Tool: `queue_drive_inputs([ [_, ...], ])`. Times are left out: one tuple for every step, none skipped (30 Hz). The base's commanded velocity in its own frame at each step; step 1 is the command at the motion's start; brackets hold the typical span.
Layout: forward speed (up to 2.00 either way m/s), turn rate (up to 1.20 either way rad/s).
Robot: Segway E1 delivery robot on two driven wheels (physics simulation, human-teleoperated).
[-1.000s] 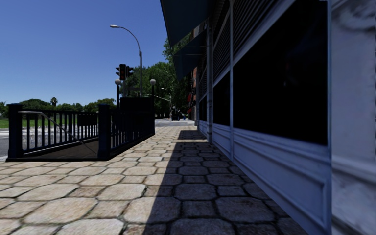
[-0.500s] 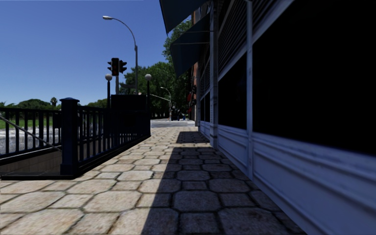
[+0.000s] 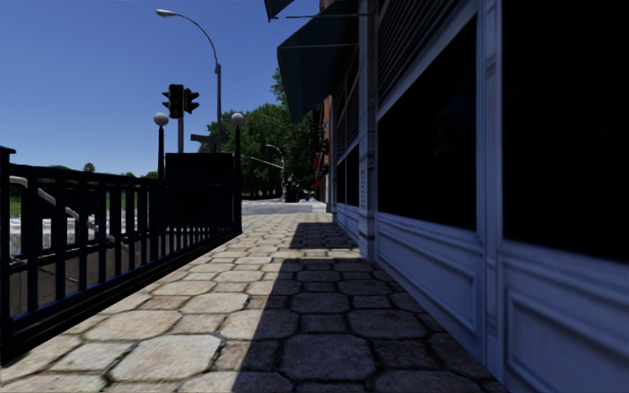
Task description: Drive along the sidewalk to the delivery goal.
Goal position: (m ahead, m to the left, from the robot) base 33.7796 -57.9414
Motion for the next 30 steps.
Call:
queue_drive_inputs([
  [2.00,0.00],
  [2.00,0.00],
  [2.00,0.00],
  [2.00,0.00],
  [2.00,0.00],
  [2.00,0.00],
  [2.00,0.00],
  [2.00,0.00],
  [2.00,0.00],
  [2.00,0.00],
  [2.00,0.00],
  [2.00,0.00],
  [2.00,0.00],
  [2.00,0.00],
  [2.00,0.00],
  [2.00,0.00],
  [2.00,0.00],
  [2.00,0.00],
  [2.00,0.00],
  [2.00,0.00],
  [2.00,0.00],
  [2.00,0.00],
  [2.00,0.00],
  [2.00,0.00],
  [2.00,0.00],
  [2.00,0.00],
  [2.00,0.00],
  [2.00,0.00],
  [2.00,0.00],
  [2.00,0.00],
])
